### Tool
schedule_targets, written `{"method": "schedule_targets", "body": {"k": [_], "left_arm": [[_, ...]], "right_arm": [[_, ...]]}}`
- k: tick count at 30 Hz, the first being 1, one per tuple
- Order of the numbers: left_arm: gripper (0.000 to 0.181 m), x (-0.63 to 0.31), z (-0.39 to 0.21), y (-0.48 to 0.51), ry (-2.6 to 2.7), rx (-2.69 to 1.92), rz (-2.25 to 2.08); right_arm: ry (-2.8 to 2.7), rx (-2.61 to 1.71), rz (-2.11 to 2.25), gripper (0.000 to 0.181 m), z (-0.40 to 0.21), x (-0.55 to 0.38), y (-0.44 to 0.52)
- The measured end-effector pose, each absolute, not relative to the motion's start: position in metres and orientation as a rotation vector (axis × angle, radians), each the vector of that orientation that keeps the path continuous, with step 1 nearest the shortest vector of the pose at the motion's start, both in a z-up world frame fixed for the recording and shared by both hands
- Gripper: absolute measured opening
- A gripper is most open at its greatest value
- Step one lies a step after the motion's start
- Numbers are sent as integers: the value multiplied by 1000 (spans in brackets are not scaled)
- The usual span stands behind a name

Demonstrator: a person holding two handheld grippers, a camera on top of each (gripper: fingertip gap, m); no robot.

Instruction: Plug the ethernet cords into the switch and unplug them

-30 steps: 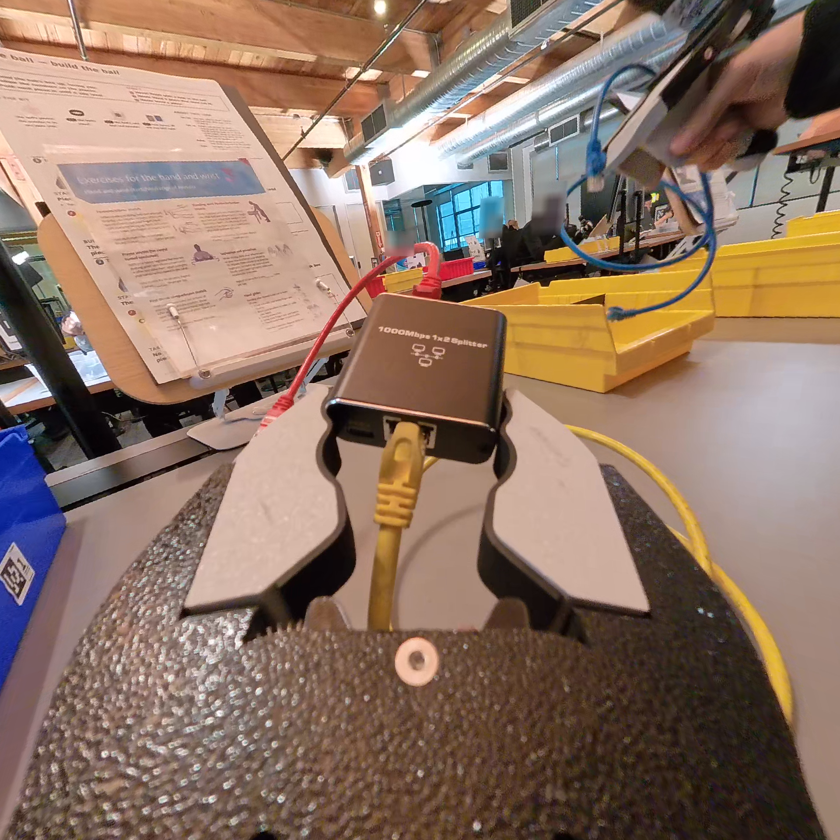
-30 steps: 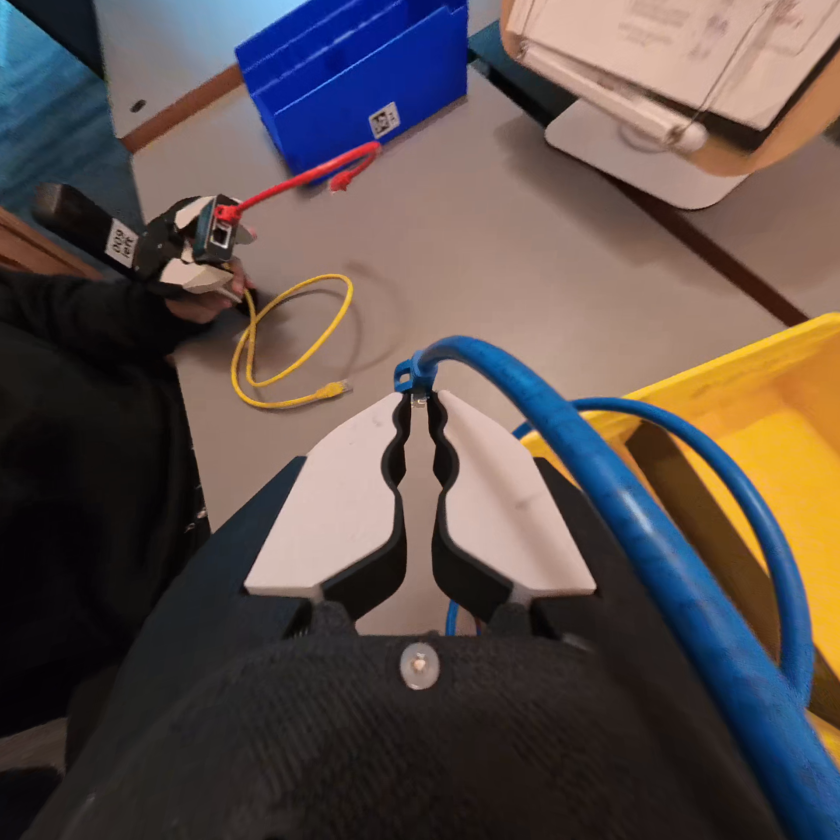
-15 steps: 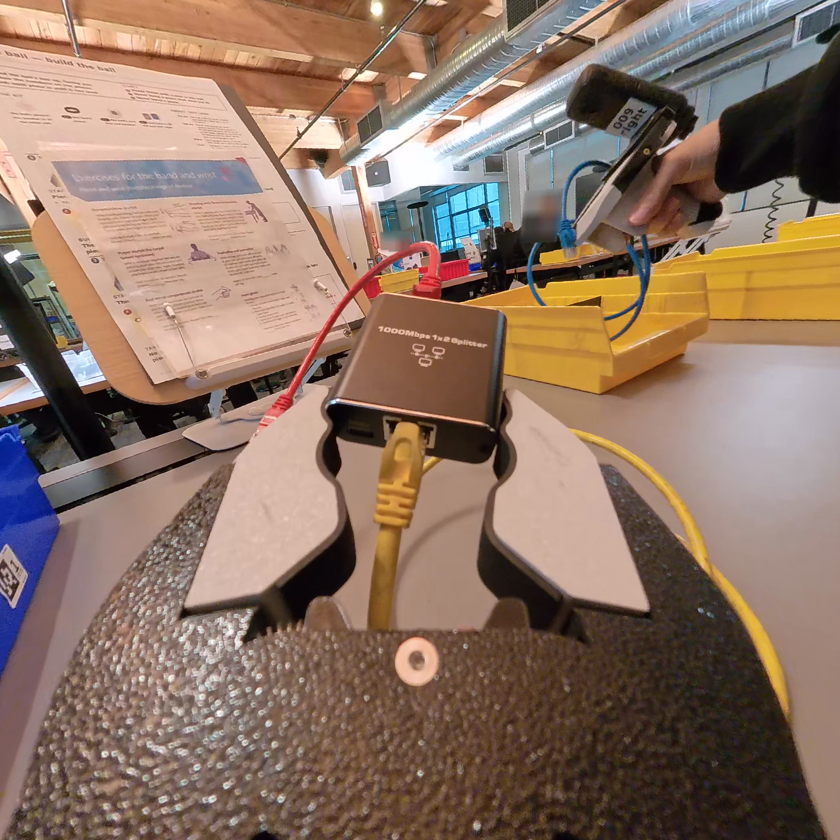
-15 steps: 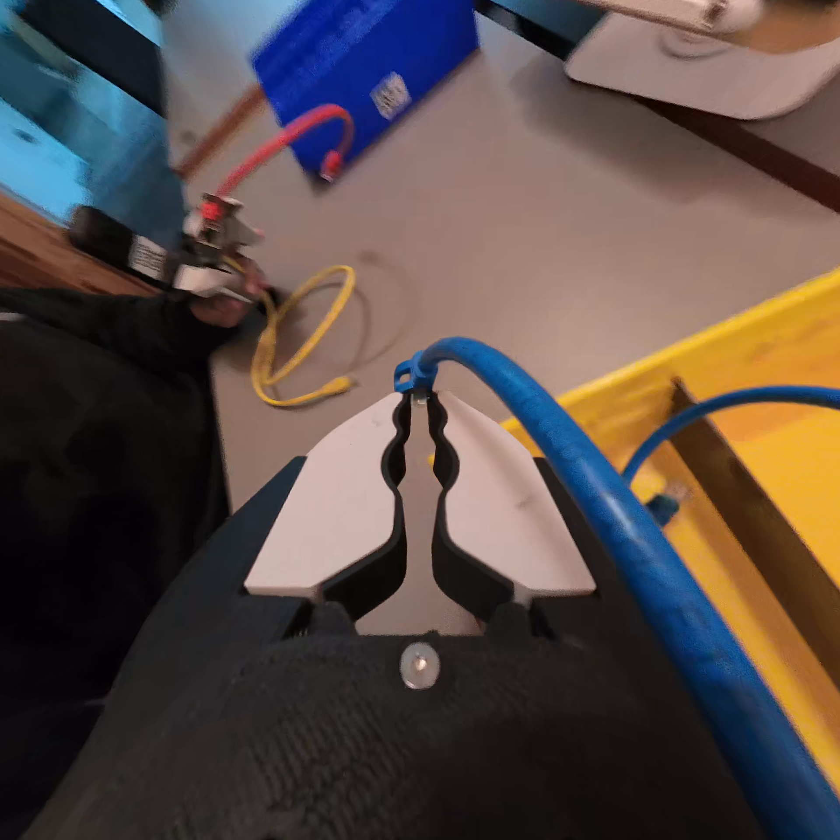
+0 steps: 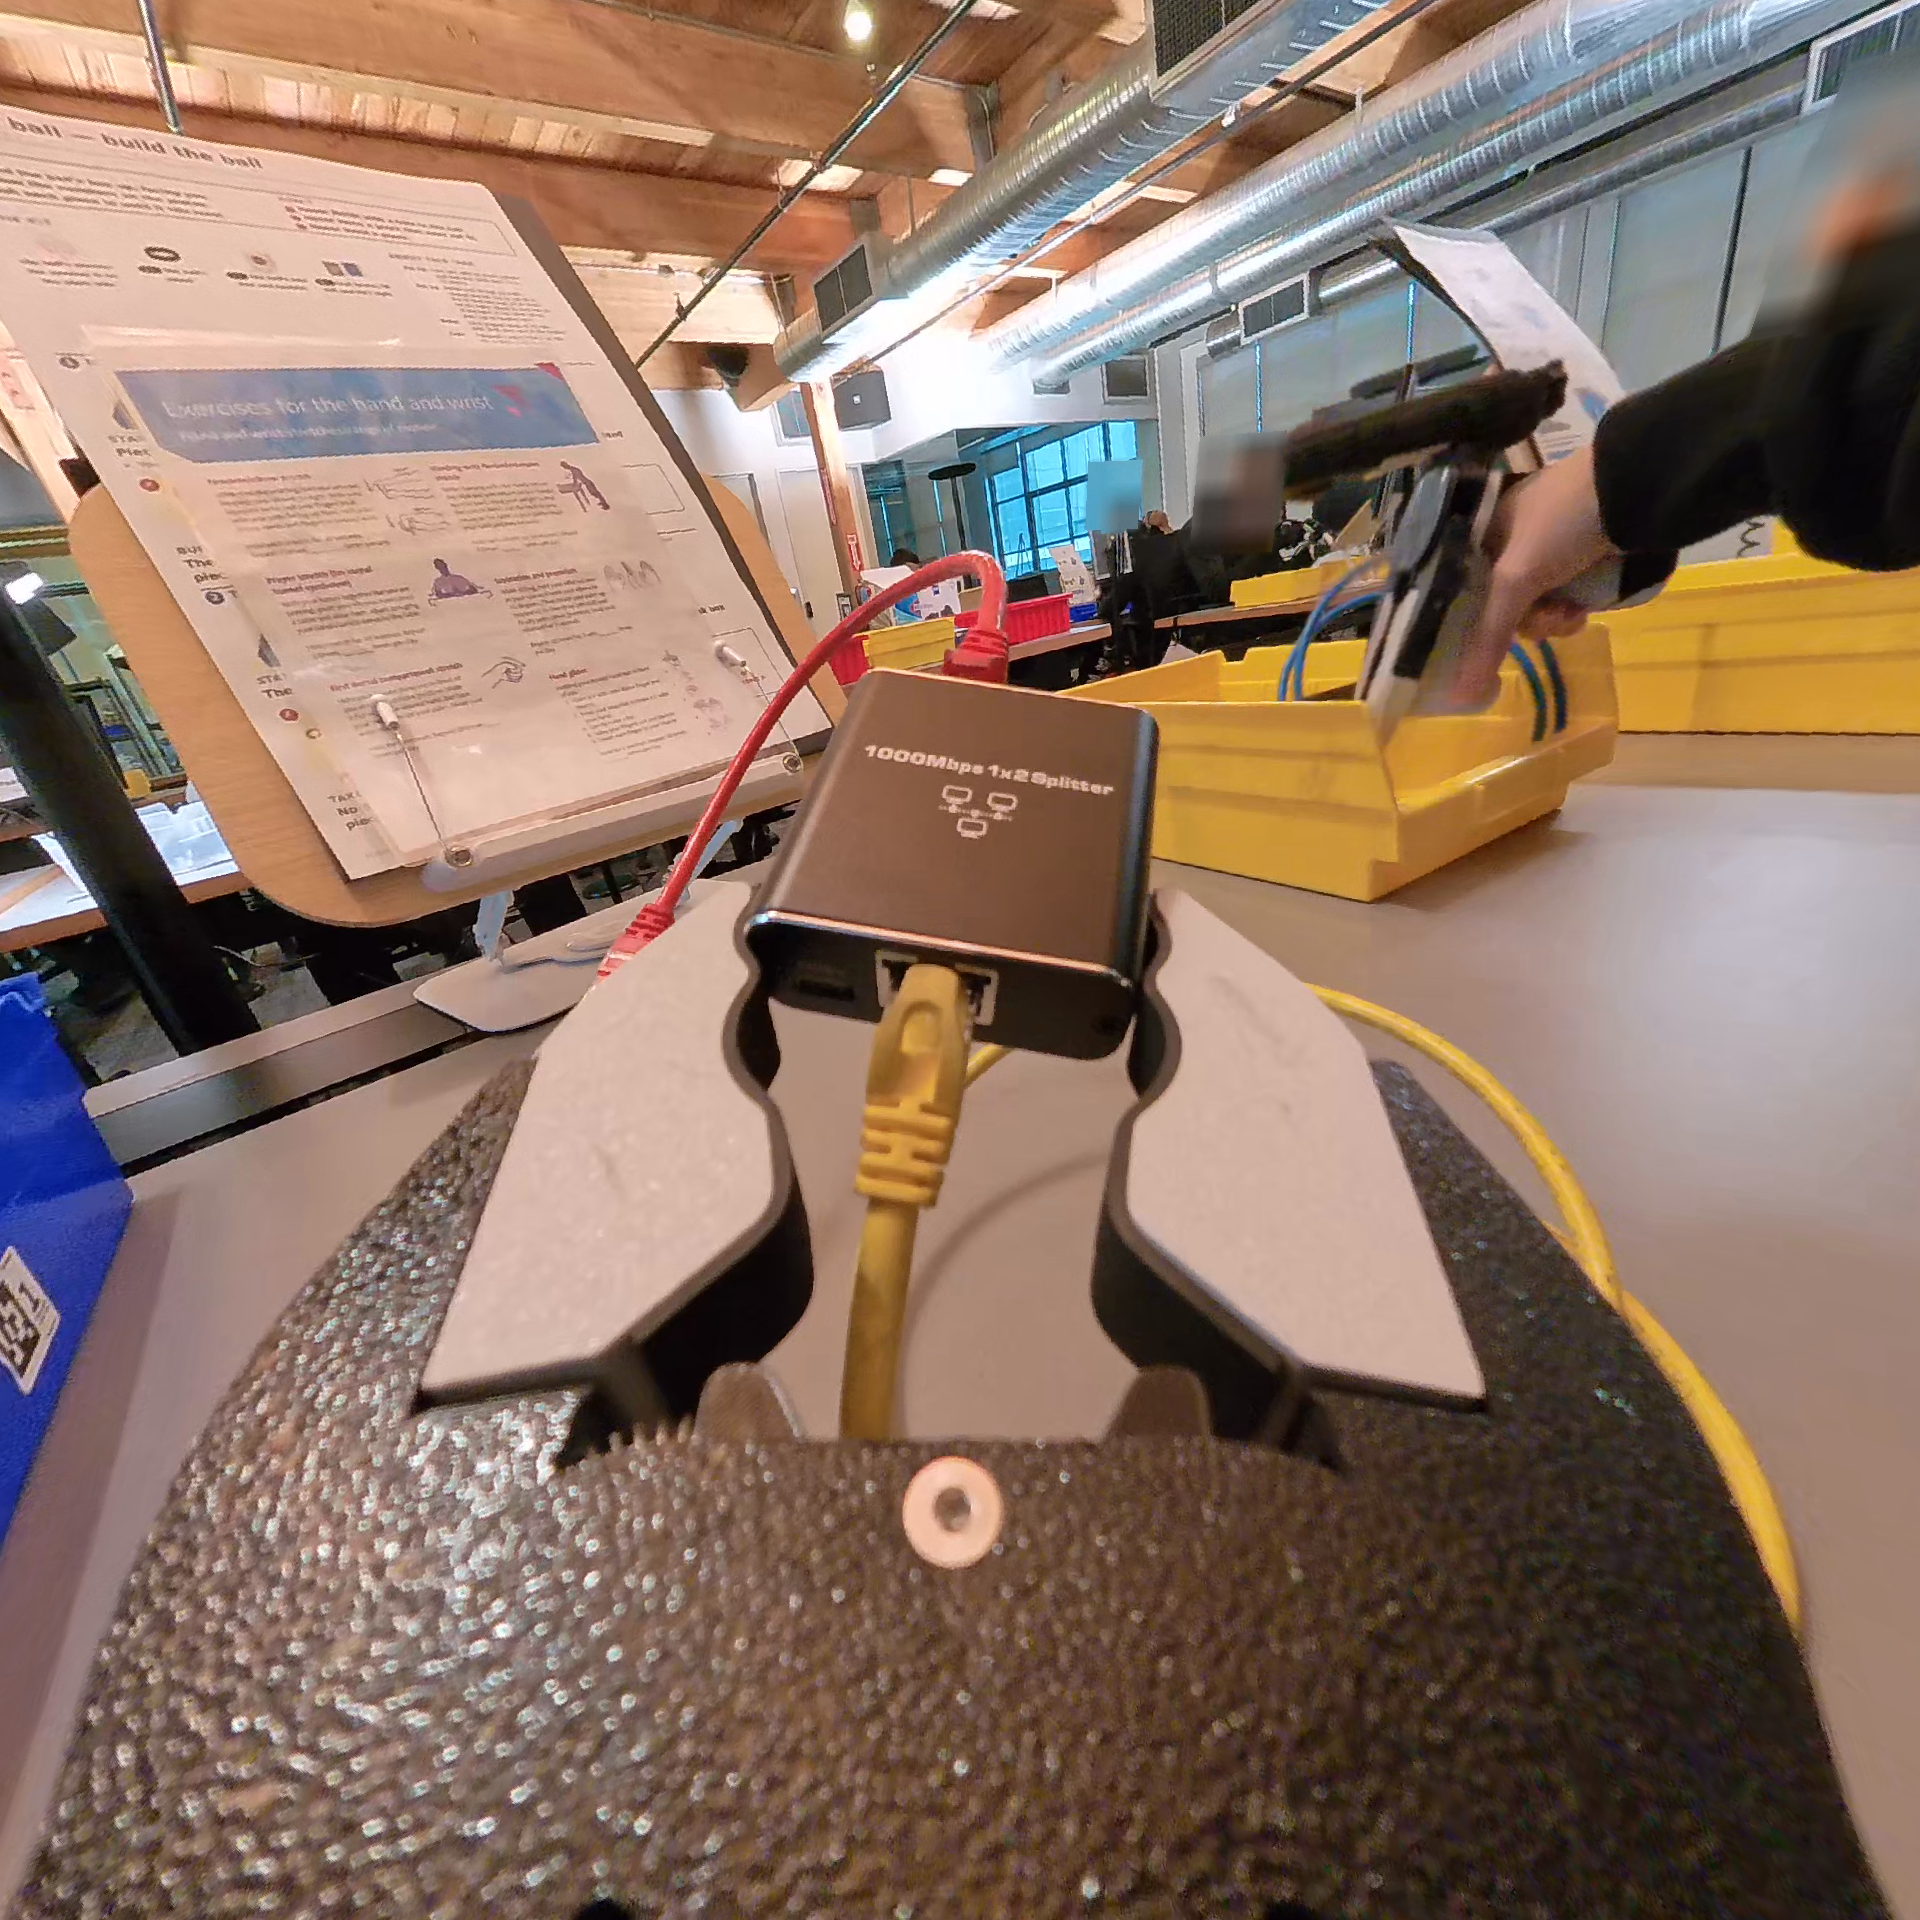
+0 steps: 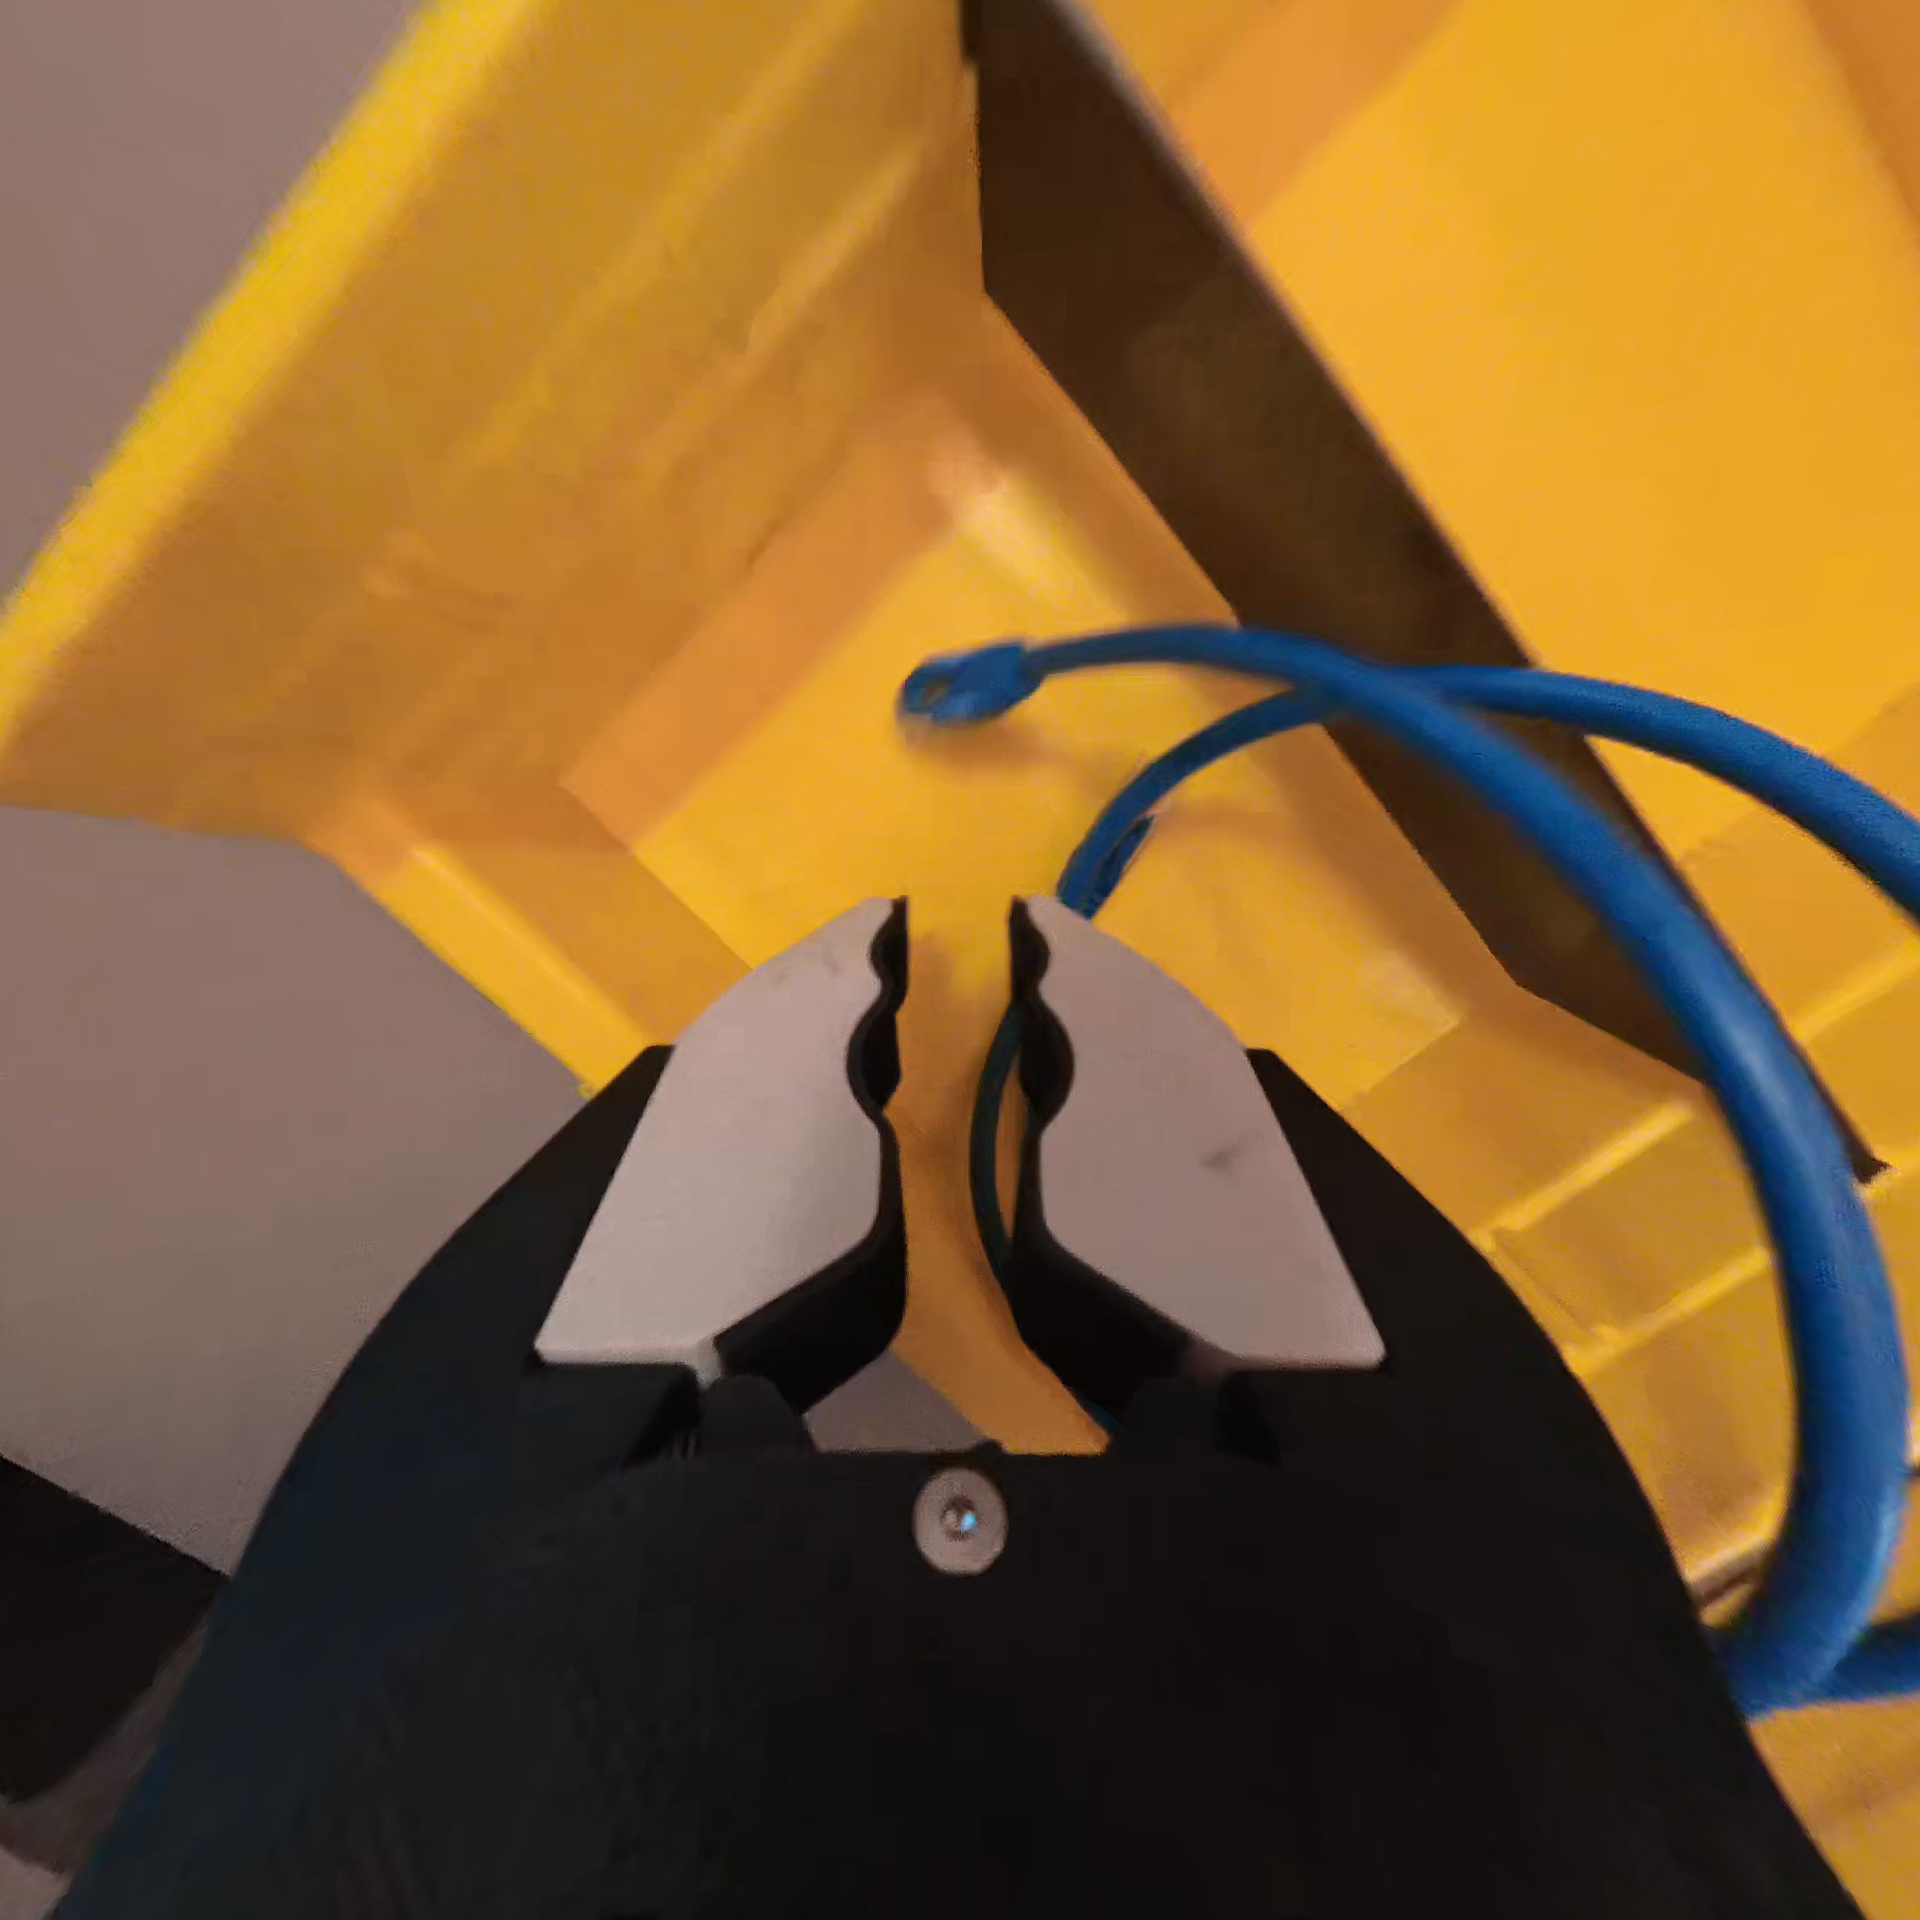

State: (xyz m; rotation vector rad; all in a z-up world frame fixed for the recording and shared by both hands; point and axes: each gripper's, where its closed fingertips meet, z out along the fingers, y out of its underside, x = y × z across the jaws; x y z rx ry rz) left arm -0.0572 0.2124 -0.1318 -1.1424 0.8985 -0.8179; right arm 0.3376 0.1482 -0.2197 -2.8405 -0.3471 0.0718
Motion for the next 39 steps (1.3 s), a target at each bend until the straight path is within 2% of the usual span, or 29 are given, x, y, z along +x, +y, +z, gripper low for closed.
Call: {"method": "schedule_targets", "body": {"k": [3, 7, 11, 15, 19, 24, 27, 29, 31, 36, 39], "left_arm": [[65, -57, -132, 212, 900, -1142, -816], [65, -58, -132, 212, 897, -1140, -820], [65, -58, -132, 212, 898, -1137, -822], [65, -56, -133, 210, 923, -1132, -824], [65, -51, -136, 205, 979, -1124, -856], [65, -44, -143, 178, 1180, -1068, -1016], [65, -44, -141, 162, 1273, -1018, -1086], [65, -43, -141, 156, 1307, -1014, -1103], [65, -41, -143, 153, 1330, -1028, -1079], [65, -32, -149, 153, 1370, -1157, -949], [65, -29, -148, 149, 1383, -1161, -930]], "right_arm": [[-403, -2888, 54, 30, -232, 330, 146], [-379, -2846, 132, 57, -218, 311, 156], [-337, -2666, 351, 71, -158, 270, 167], [-230, -2248, 598, 73, -88, 189, 180], [-42, -1942, 934, 70, -84, 79, 162], [243, -1702, 1225, 61, -125, -6, 153], [408, -1456, 1387, 54, -123, -18, 149], [465, -1403, 1375, 41, -128, -19, 147], [511, -1370, 1343, 47, -129, -21, 147], [609, -1298, 1231, 36, -128, -15, 152], [620, -1228, 1247, 19, -119, -11, 152]]}}
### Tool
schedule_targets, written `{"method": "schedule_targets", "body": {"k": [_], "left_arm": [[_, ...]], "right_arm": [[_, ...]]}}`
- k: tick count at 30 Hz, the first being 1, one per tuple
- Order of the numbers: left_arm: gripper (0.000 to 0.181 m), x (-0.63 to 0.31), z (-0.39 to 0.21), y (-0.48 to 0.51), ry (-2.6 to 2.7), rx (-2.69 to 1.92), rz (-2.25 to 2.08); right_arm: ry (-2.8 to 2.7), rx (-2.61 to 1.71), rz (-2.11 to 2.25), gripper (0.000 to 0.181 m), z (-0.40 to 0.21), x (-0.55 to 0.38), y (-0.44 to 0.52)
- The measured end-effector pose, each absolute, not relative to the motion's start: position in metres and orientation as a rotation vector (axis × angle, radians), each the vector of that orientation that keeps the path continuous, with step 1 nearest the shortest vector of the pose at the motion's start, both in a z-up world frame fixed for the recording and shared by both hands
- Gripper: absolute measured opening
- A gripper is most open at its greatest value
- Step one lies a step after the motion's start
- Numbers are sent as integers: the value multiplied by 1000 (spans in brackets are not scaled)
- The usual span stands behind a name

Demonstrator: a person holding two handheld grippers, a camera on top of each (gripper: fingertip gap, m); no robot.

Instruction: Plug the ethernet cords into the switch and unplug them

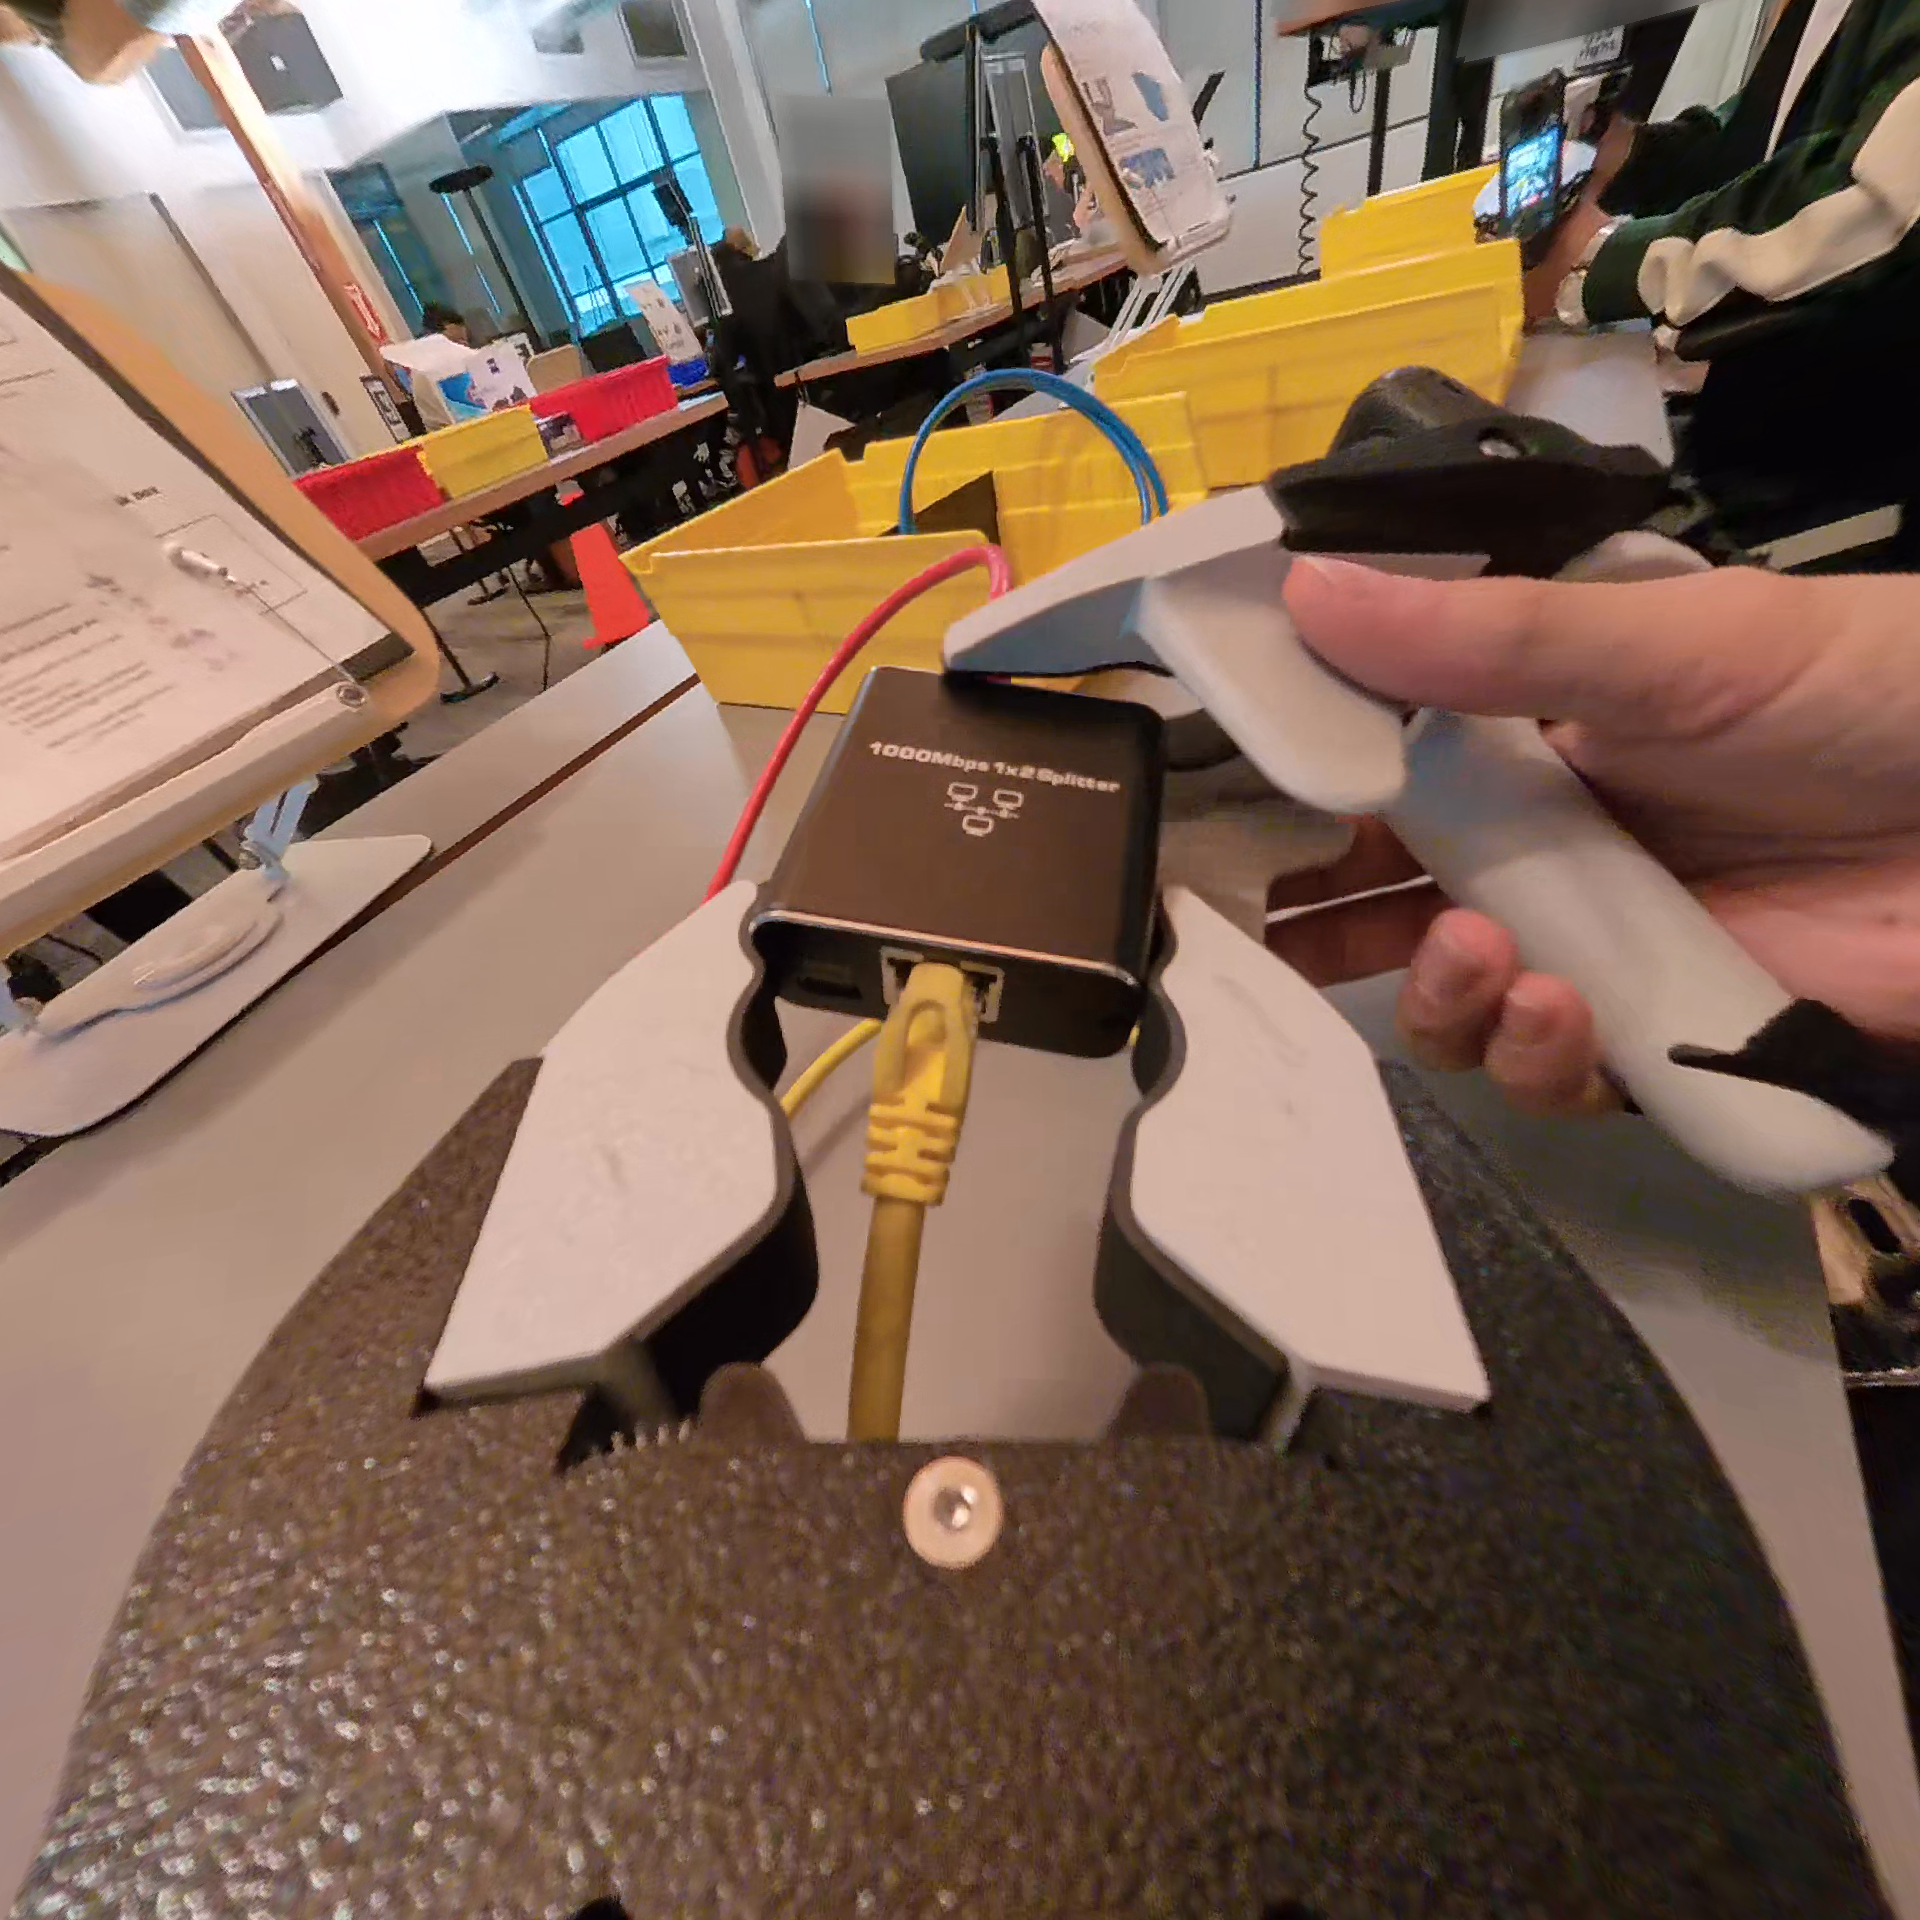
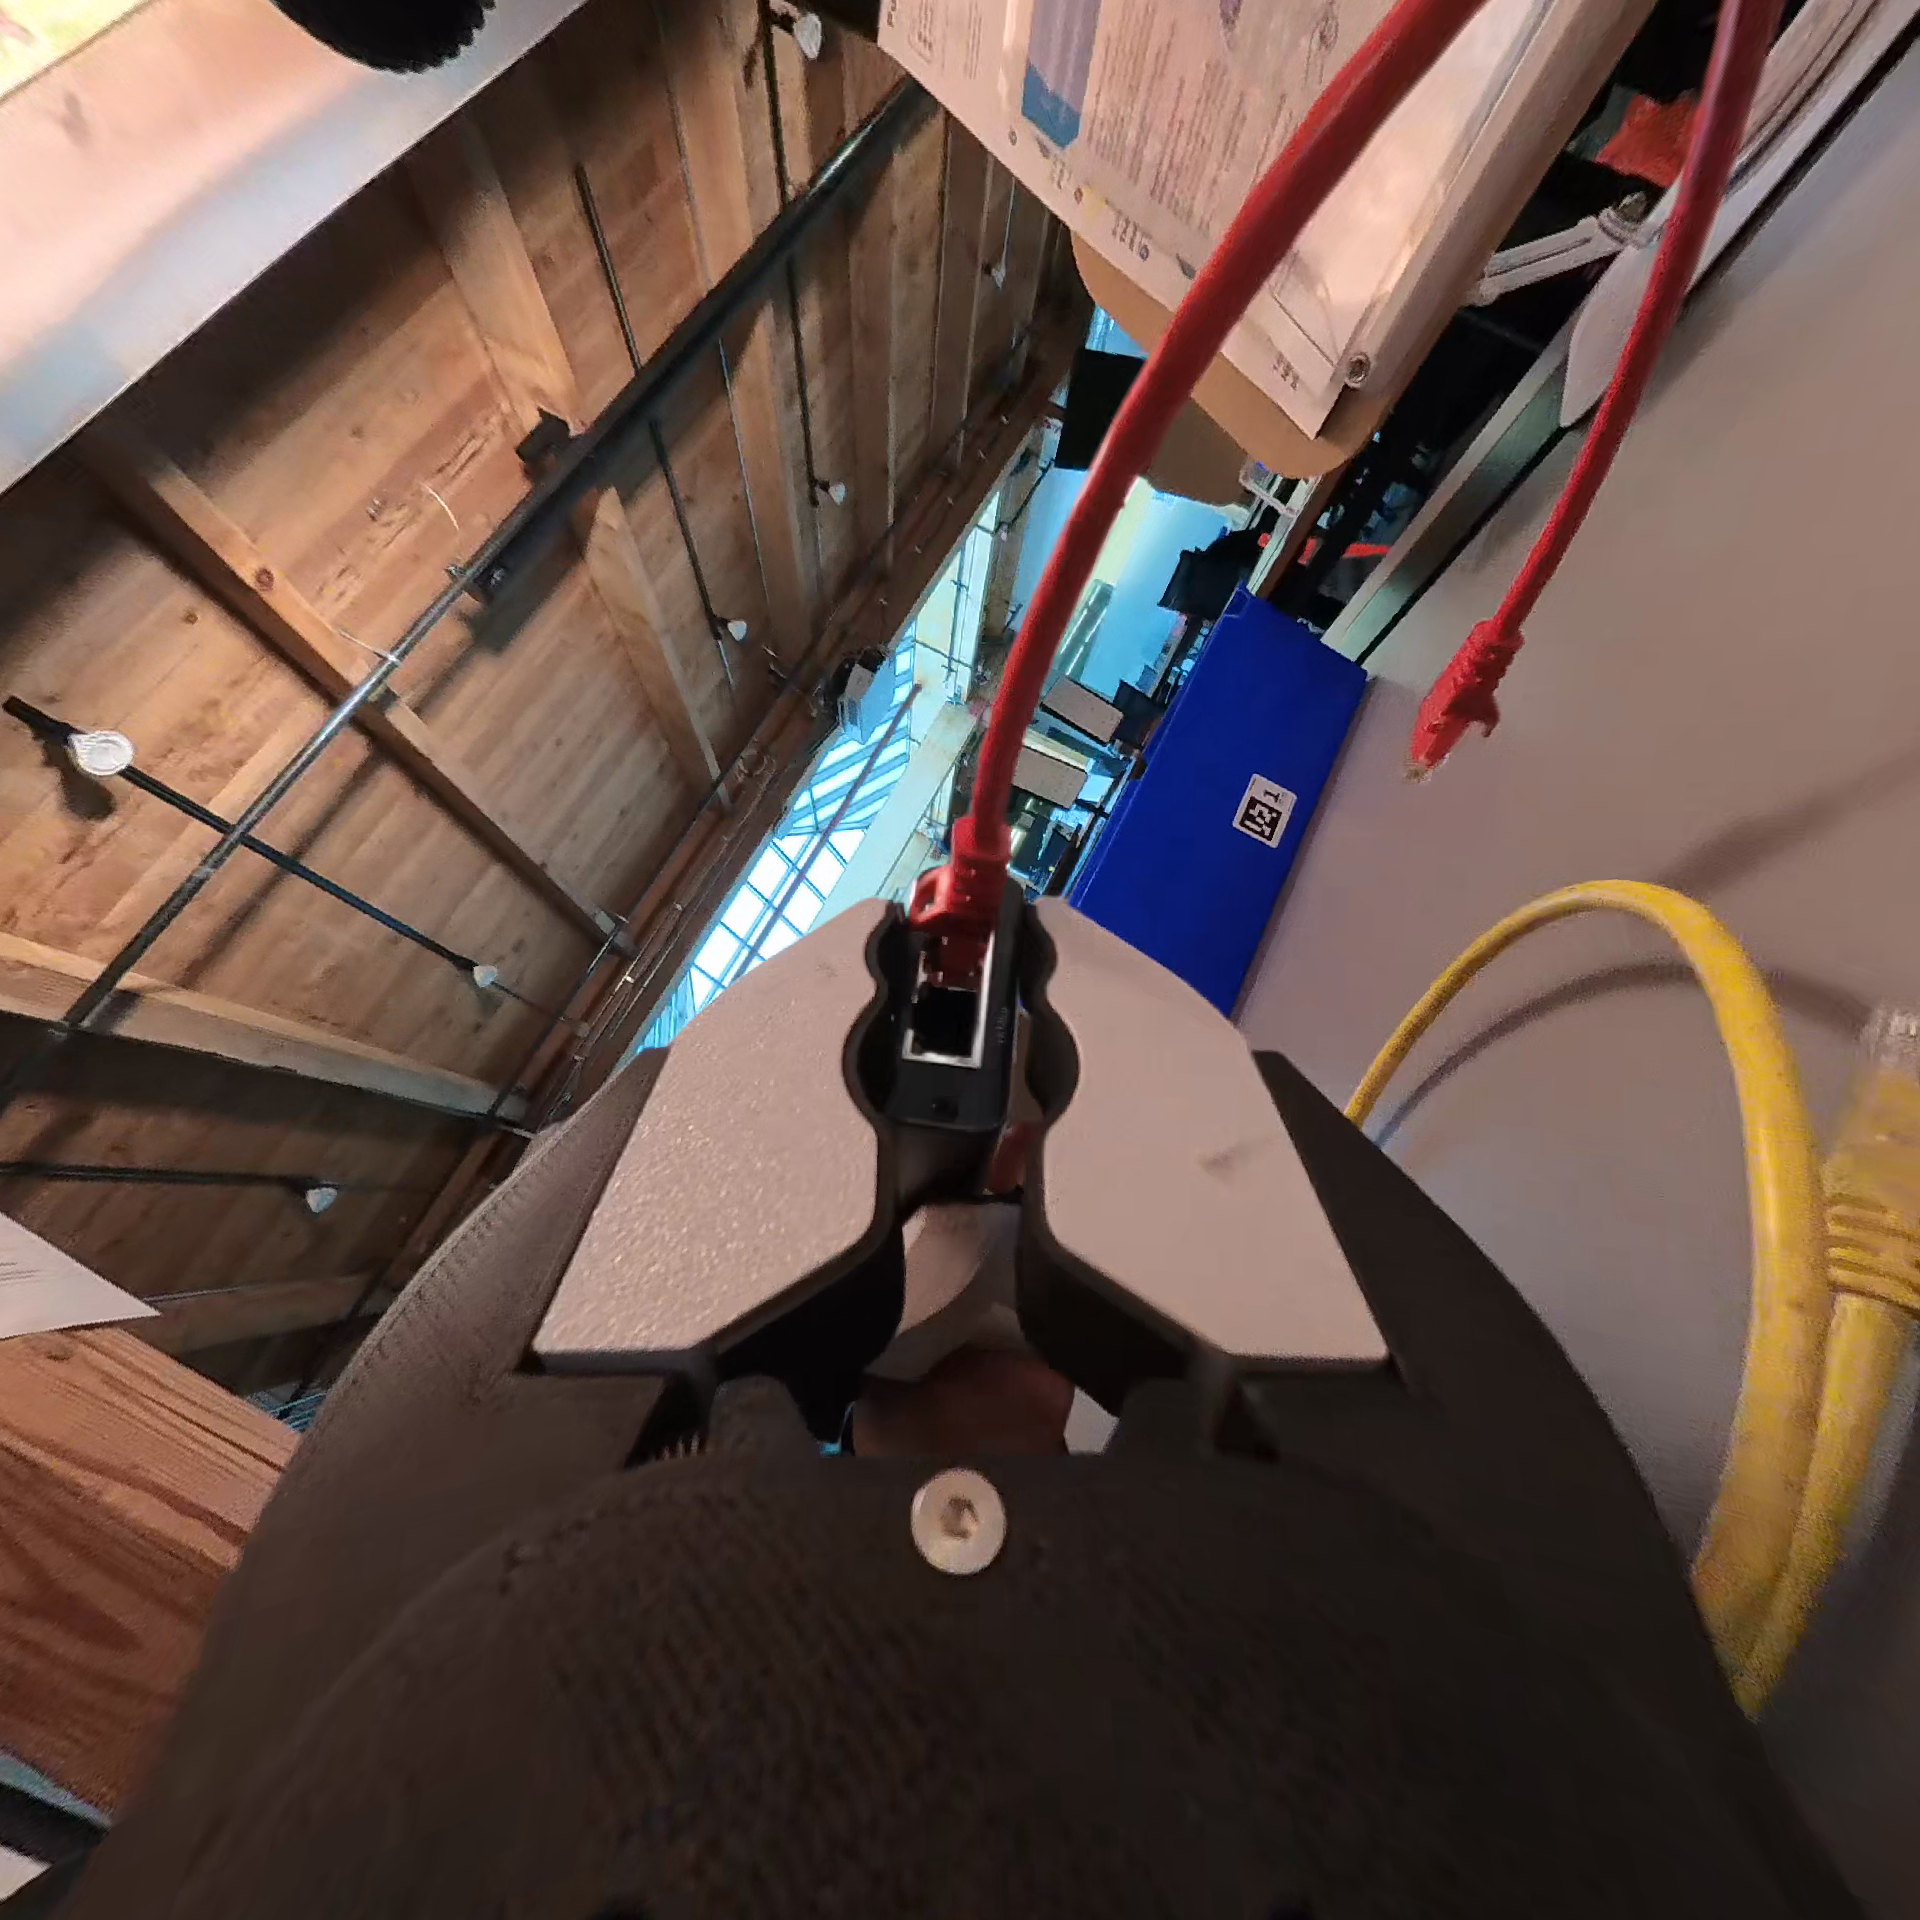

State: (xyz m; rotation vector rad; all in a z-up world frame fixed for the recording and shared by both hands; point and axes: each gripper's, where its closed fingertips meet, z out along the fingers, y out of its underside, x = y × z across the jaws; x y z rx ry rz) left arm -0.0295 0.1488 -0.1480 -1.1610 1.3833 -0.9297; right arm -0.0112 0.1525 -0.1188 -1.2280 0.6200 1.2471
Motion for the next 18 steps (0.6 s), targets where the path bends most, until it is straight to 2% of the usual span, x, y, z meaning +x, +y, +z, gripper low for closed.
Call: {"method": "schedule_targets", "body": {"k": [8, 18], "left_arm": [[65, -30, -153, 164, 1311, -1248, -856], [65, -29, -149, 161, 1319, -1203, -801]], "right_arm": [[698, -1170, 1241, 11, -125, -3, 158], [692, -1171, 1286, 19, -123, -10, 160]]}}
